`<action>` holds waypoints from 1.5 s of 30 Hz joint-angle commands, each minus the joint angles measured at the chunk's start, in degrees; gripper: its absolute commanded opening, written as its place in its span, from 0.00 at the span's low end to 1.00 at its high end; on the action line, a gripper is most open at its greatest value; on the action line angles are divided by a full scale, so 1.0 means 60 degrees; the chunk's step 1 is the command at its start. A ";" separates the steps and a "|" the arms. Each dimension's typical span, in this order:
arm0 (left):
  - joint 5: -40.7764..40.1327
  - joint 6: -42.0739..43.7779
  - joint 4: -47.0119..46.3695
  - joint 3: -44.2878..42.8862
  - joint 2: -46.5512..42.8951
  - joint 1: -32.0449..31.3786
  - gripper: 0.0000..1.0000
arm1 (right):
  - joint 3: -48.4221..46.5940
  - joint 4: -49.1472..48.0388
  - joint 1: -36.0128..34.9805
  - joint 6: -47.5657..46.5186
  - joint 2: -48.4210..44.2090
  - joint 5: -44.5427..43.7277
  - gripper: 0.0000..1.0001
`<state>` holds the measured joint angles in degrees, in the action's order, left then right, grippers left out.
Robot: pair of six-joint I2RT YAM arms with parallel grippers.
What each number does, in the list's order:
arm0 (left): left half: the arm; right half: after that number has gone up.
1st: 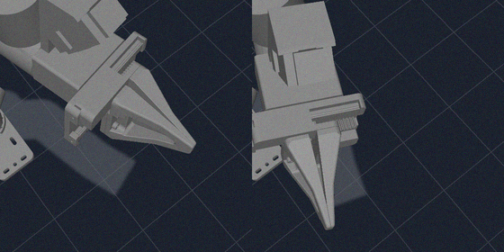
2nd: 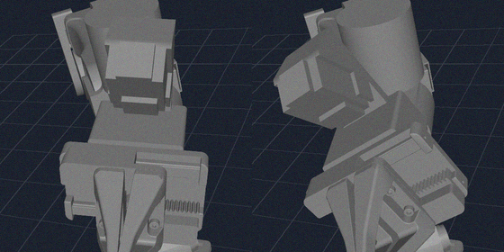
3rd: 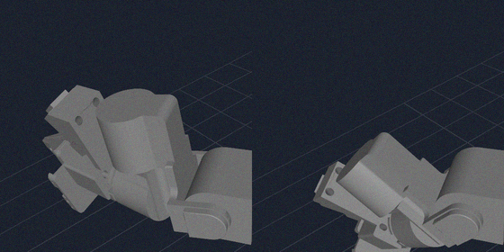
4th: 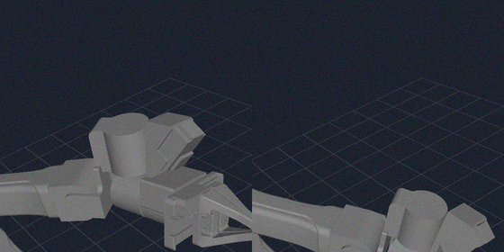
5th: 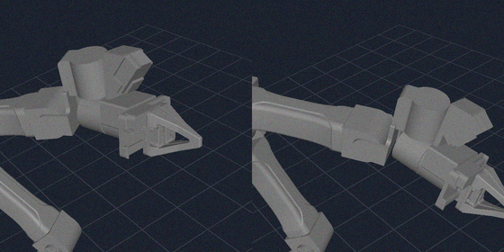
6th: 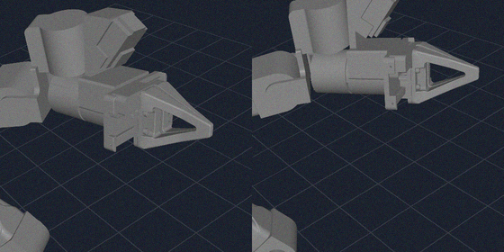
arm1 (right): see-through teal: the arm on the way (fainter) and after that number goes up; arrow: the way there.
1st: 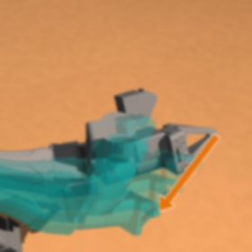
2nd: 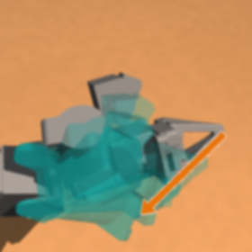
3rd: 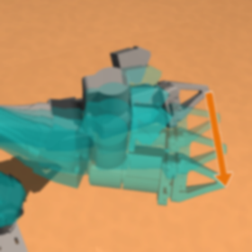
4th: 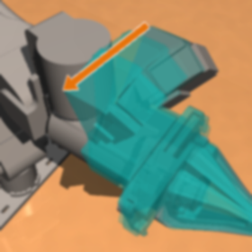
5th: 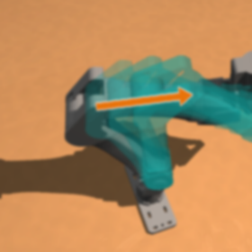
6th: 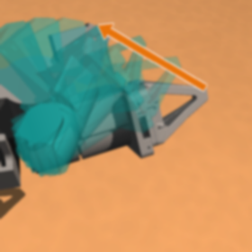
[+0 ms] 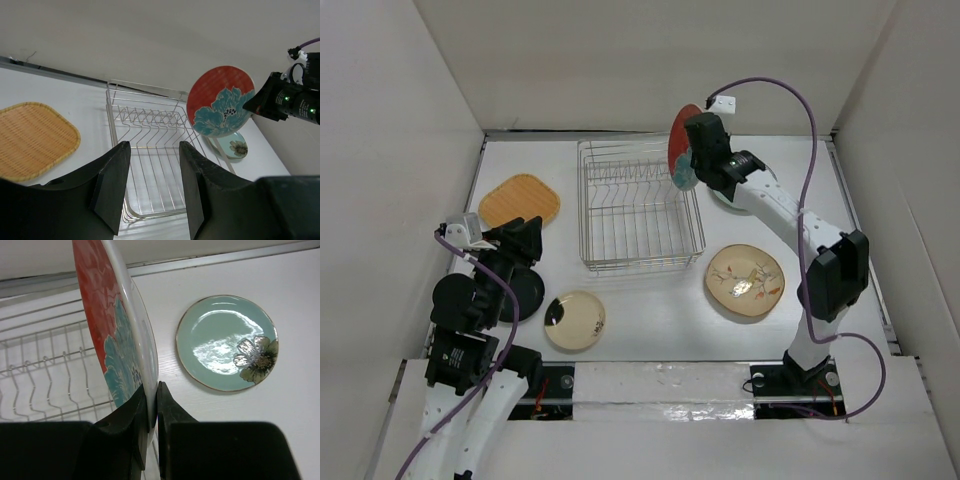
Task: Load the plates into the dish rack
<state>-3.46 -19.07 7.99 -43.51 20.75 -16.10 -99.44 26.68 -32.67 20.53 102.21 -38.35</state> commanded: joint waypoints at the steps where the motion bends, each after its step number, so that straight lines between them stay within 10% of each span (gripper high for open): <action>1: 0.0065 0.0117 -0.0409 0.0000 -0.0104 -0.0056 0.41 | -0.1283 -0.1415 -0.0181 0.0035 -0.0396 -0.1737 0.00; 30: 0.0021 0.0102 -0.0379 0.0015 -0.0061 -0.0056 0.41 | -0.1722 -0.0652 -0.1688 0.0021 0.2534 -0.2762 0.01; 45: 0.0035 0.0102 -0.0379 0.0029 -0.0002 -0.0056 0.41 | 0.0236 -0.1910 -0.0726 0.0283 -0.0333 0.0163 0.65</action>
<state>-3.49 -18.94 7.99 -43.51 20.75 -16.10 -101.08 22.63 -39.99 20.82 111.68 -44.14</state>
